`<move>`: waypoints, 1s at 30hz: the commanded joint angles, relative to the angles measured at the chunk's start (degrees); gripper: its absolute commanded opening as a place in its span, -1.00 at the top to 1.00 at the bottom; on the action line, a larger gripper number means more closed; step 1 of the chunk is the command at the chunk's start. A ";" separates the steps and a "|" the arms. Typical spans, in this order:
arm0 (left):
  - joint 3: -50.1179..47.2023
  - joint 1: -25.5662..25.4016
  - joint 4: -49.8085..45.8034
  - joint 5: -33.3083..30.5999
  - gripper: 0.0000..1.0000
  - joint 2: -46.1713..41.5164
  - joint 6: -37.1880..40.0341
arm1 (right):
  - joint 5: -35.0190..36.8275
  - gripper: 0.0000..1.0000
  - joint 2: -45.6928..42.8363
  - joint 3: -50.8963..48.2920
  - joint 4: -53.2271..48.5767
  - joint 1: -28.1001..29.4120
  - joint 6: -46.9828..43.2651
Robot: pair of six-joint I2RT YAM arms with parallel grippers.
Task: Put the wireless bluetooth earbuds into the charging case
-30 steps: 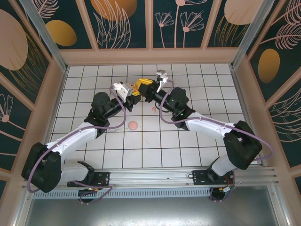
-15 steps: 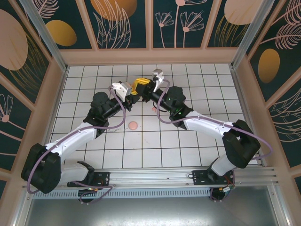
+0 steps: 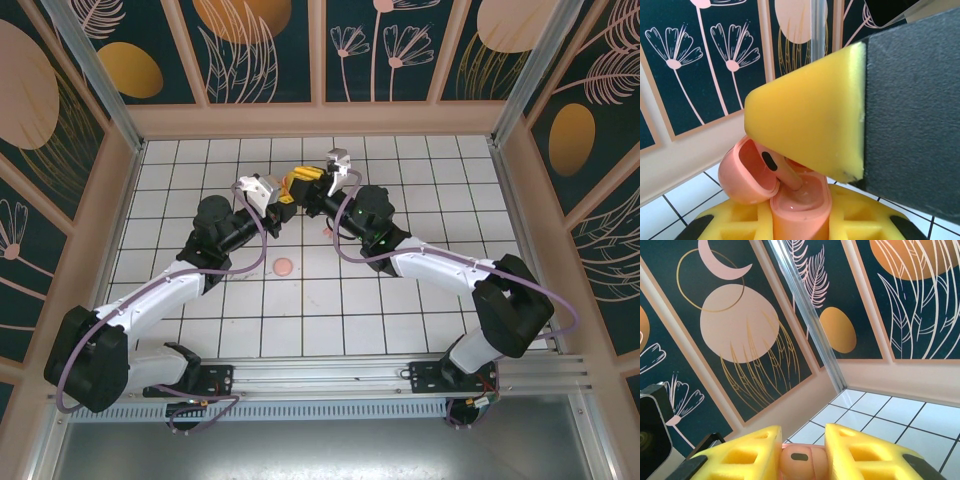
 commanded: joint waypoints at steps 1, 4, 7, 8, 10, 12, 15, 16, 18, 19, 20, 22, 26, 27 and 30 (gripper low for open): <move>2.78 -1.48 15.04 5.19 1.00 -4.32 -0.91 | -2.36 0.46 2.97 -2.41 -11.10 0.87 1.70; 2.80 -1.48 15.22 5.17 1.00 -4.20 -0.80 | -4.46 0.55 3.38 -1.88 -10.90 0.87 1.61; 2.87 -1.48 15.21 5.30 1.00 -4.25 -0.76 | -7.56 0.56 3.71 -1.49 -9.79 0.86 1.43; 2.87 -1.44 15.13 5.31 1.00 -4.23 -0.75 | -8.41 0.56 3.80 -1.52 -9.43 0.87 1.43; 2.87 -1.48 14.88 5.32 1.00 -4.20 -0.60 | -9.39 0.57 3.93 -1.26 -9.14 0.87 1.52; 2.83 -1.49 14.86 5.34 1.00 -4.20 -0.61 | -10.08 0.57 3.96 -1.24 -8.92 0.90 1.52; 2.77 -1.48 14.78 5.11 1.00 -4.30 -0.59 | -11.94 0.58 4.04 -1.10 -8.96 0.96 1.19; 2.77 -1.48 14.77 5.16 1.00 -4.29 -0.63 | -12.63 0.58 4.06 -1.11 -9.07 0.96 1.09; 2.83 -1.49 14.77 5.02 1.00 -4.29 -0.55 | -13.51 0.58 4.20 -0.80 -9.59 1.03 0.82; 2.86 -1.49 14.70 5.03 1.00 -4.29 -0.55 | -13.36 0.58 4.25 -0.59 -10.17 1.04 0.73; 2.86 -1.49 14.69 4.95 1.00 -4.30 -0.58 | -13.18 0.57 4.30 -0.54 -10.47 1.04 0.65; 2.91 -1.48 14.69 4.94 1.00 -4.34 -0.56 | -12.29 0.52 4.23 -0.65 -11.04 1.02 0.62; 2.92 -1.49 14.47 4.97 1.00 -4.47 -0.57 | -10.44 0.34 4.05 -0.65 -12.25 0.96 0.86; 2.95 -1.49 14.35 4.93 1.00 -4.47 -0.58 | -10.11 0.30 3.99 -0.71 -12.42 0.87 0.91; 2.95 -1.48 14.25 4.98 1.00 -4.57 -0.58 | -9.33 0.24 3.80 -0.90 -12.69 0.70 1.17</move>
